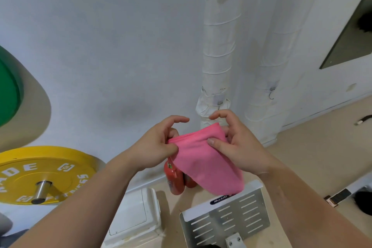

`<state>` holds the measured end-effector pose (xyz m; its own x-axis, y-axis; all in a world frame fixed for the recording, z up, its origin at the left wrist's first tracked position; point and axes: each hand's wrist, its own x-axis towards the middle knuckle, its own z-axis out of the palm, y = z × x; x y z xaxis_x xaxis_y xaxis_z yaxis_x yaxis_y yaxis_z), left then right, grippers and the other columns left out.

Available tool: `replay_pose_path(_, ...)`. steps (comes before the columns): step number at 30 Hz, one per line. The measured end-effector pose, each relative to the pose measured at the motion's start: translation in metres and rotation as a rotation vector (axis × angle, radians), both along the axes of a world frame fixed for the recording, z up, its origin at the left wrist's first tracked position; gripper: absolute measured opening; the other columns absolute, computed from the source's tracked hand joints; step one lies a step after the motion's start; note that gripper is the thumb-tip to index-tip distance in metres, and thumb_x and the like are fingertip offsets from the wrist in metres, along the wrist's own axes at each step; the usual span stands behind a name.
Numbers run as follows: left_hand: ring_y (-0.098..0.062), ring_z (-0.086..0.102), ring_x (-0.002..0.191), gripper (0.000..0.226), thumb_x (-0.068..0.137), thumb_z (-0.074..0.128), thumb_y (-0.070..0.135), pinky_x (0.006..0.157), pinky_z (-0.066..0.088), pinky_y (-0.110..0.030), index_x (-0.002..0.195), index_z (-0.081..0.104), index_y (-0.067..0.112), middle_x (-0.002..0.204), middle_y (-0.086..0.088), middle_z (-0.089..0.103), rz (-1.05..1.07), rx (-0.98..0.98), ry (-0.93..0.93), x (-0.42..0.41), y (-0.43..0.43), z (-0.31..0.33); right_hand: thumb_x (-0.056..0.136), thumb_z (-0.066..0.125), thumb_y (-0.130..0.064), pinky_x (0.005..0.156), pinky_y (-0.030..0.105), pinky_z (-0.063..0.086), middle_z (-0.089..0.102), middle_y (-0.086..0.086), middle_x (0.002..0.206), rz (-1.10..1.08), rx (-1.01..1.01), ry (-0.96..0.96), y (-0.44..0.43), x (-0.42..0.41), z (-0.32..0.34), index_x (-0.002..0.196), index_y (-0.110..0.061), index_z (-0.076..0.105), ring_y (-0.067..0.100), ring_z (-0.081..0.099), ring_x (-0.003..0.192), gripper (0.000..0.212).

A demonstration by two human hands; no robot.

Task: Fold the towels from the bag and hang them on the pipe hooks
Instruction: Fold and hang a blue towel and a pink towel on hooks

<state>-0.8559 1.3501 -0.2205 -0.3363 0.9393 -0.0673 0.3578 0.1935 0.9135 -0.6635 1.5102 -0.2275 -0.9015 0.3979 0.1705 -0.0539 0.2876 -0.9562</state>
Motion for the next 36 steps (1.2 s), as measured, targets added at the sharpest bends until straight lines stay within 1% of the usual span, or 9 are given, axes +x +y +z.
replay_pose_path(4, -0.025, 0.065, 0.092, 0.079, 0.081, 0.071, 0.003, 0.081, 0.055, -0.034, 0.140, 0.044, 0.048, 0.112, -0.014, 0.063, -0.218, -0.045, -0.116, 0.002, 0.008, 0.015, 0.093, 0.065, -0.013, 0.067, 0.054, 0.044, 0.061, 0.030, 0.084, -0.037, -0.112, 0.044, 0.000, 0.000, -0.002, 0.113, -0.027, 0.043, 0.032, 0.050, 0.069, 0.033)
replay_pose_path(11, -0.026, 0.045, 0.072, 0.038, 0.089, 0.063, -0.001, 0.057, 0.039, -0.032, 0.115, 0.062, 0.027, 0.089, -0.017, 0.054, -0.278, -0.016, -0.195, 0.013, 0.032, 0.033, 0.095, 0.065, -0.006, 0.064, 0.033, 0.040, 0.050, 0.004, 0.071, -0.065, -0.249, 0.102, 0.007, 0.005, -0.005, 0.086, -0.018, 0.047, 0.018, 0.044, 0.069, 0.024)
replay_pose_path(15, -0.030, 0.045, 0.080, 0.024, 0.081, 0.058, 0.008, 0.069, 0.034, -0.044, 0.089, 0.076, 0.022, 0.098, -0.031, 0.063, -0.111, -0.004, -0.147, 0.011, 0.041, 0.025, 0.073, 0.074, -0.007, 0.073, 0.024, 0.045, 0.062, 0.008, 0.081, -0.006, -0.276, -0.007, 0.006, 0.014, -0.029, 0.076, -0.025, 0.075, 0.018, 0.052, 0.080, 0.017)
replay_pose_path(18, -0.030, 0.044, 0.091, 0.038, 0.080, 0.055, 0.012, 0.076, 0.032, -0.047, 0.108, 0.078, 0.024, 0.115, -0.042, 0.059, -0.023, -0.052, -0.086, 0.000, 0.043, 0.017, 0.072, 0.077, -0.006, 0.084, 0.039, 0.054, 0.073, 0.022, 0.106, 0.079, -0.303, -0.216, 0.004, 0.018, -0.060, 0.094, -0.027, 0.082, 0.029, 0.064, 0.093, 0.031)
replay_pose_path(23, -0.024, 0.063, 0.097, 0.056, 0.088, 0.049, -0.010, 0.086, 0.047, -0.040, 0.103, 0.081, 0.034, 0.114, 0.011, 0.076, 0.161, -0.057, -0.083, -0.013, 0.034, 0.013, 0.077, 0.081, -0.007, 0.103, 0.042, 0.052, 0.073, -0.004, 0.119, 0.135, -0.220, -0.314, 0.001, 0.016, -0.092, 0.102, -0.036, 0.080, 0.015, 0.066, 0.116, 0.038)
replay_pose_path(27, -0.017, 0.066, 0.099, 0.056, 0.091, 0.046, -0.015, 0.087, 0.053, -0.028, 0.103, 0.080, 0.028, 0.116, 0.004, 0.075, 0.365, 0.039, -0.172, -0.023, 0.021, 0.000, 0.076, 0.080, -0.011, 0.089, 0.023, 0.053, 0.069, -0.015, 0.113, 0.138, -0.106, -0.436, -0.001, 0.013, -0.100, 0.103, -0.039, 0.077, -0.003, 0.064, 0.101, 0.039)
replay_pose_path(30, -0.022, 0.061, 0.094, 0.054, 0.091, 0.047, -0.014, 0.087, 0.048, -0.037, 0.104, 0.079, 0.027, 0.108, 0.002, 0.077, 0.452, 0.084, -0.216, -0.032, 0.011, -0.012, 0.075, 0.075, -0.015, 0.090, 0.034, 0.056, 0.068, -0.013, 0.117, 0.098, -0.025, -0.493, -0.009, 0.011, -0.111, 0.098, -0.045, 0.076, 0.008, 0.066, 0.103, 0.039)
replay_pose_path(33, -0.016, 0.062, 0.091, 0.052, 0.092, 0.050, -0.011, 0.080, 0.049, -0.027, 0.105, 0.079, 0.030, 0.115, 0.000, 0.075, 0.478, 0.071, -0.175, -0.040, 0.002, -0.021, 0.080, 0.062, -0.005, 0.064, 0.035, 0.050, 0.071, -0.005, 0.095, 0.003, -0.136, -0.510, -0.011, 0.012, -0.120, 0.085, -0.034, 0.078, 0.016, 0.063, 0.073, 0.033)
replay_pose_path(36, -0.007, 0.064, 0.087, 0.050, 0.093, 0.053, -0.008, 0.069, 0.050, -0.013, 0.108, 0.076, 0.034, 0.121, 0.002, 0.070, 0.508, 0.036, -0.115, -0.049, -0.012, -0.031, 0.085, 0.058, 0.006, 0.063, 0.022, 0.041, 0.067, -0.009, 0.075, -0.084, -0.285, -0.485, -0.002, 0.017, -0.120, 0.078, -0.022, 0.077, 0.007, 0.055, 0.067, 0.035)
